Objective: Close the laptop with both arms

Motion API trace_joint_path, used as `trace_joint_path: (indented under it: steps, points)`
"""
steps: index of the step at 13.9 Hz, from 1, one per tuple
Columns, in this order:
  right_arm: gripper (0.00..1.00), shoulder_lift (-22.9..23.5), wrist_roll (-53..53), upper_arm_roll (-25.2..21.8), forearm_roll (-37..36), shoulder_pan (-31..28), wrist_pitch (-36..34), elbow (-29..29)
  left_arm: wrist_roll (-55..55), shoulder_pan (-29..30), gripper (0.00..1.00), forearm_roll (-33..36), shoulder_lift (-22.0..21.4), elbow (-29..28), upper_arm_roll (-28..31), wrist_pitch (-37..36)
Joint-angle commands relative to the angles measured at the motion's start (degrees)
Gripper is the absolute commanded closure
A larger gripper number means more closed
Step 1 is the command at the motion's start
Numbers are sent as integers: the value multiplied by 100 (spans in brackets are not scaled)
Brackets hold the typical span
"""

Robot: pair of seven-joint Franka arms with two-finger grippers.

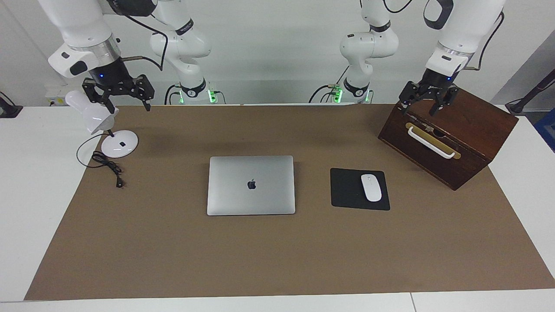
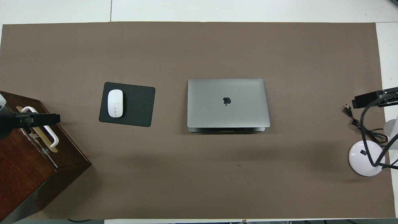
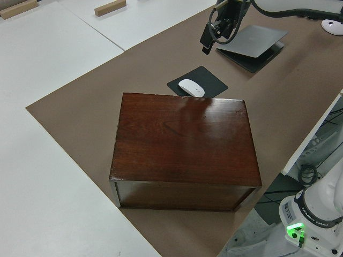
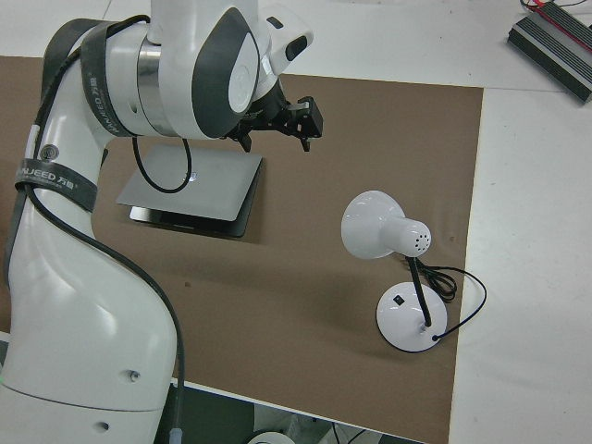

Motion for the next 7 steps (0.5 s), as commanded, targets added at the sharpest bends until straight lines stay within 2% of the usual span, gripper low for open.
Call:
trace_joint_path:
  steps: [1, 3, 7]
  points:
    - [0, 125, 76, 15, 11, -61, -157, 205, -23, 171, 0, 89, 602, 1055, -65, -730]
    - [0, 125, 76, 15, 11, -44, -175, 205, -23, 277, 0, 71, 893, 1688, -65, -1204]
    - [0, 125, 76, 15, 2, -35, -175, 205, -23, 294, 0, 62, 1271, 2252, -56, -1838]
